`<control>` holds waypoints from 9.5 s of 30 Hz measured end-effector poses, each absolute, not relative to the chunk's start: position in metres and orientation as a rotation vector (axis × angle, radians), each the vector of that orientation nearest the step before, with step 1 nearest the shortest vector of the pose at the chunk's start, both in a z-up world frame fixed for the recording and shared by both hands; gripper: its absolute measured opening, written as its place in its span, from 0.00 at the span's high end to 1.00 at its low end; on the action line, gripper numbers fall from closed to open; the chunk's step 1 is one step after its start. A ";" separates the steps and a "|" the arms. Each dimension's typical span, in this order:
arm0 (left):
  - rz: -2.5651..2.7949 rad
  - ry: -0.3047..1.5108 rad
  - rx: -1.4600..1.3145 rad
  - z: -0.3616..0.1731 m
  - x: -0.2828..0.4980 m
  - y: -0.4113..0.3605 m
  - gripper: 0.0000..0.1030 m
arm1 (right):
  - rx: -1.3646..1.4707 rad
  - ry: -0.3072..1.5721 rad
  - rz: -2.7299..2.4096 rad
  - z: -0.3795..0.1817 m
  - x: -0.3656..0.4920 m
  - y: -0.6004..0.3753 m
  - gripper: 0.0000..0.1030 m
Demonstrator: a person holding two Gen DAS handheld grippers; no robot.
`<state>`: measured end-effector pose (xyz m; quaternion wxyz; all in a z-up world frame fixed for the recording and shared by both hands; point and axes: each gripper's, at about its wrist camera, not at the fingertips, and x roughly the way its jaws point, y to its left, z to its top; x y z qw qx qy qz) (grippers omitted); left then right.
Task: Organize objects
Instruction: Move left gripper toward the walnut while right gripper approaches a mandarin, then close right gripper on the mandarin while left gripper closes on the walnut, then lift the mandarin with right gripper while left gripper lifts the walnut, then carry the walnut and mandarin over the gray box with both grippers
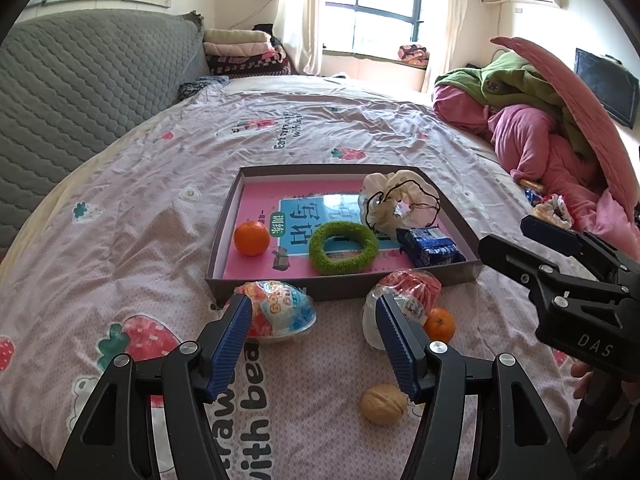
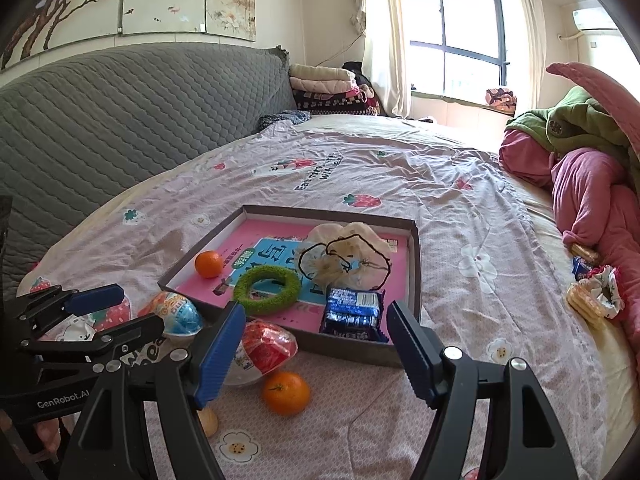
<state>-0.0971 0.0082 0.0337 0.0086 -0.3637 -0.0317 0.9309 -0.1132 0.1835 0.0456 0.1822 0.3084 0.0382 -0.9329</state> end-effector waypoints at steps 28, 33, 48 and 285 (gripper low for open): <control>2.857 -0.027 -1.190 0.018 -0.079 0.022 0.36 | 0.893 0.059 -2.618 0.043 -0.095 0.195 0.29; 2.851 -0.019 -1.201 0.015 -0.078 0.022 0.36 | 0.902 0.064 -2.610 0.041 -0.093 0.194 0.29; 2.829 0.021 -1.238 0.003 -0.070 0.024 0.36 | 0.972 0.080 -2.588 0.028 -0.091 0.192 0.29; 2.888 -0.100 -1.007 0.018 -0.085 -0.005 0.67 | 0.840 0.023 -2.529 0.024 -0.090 0.169 0.63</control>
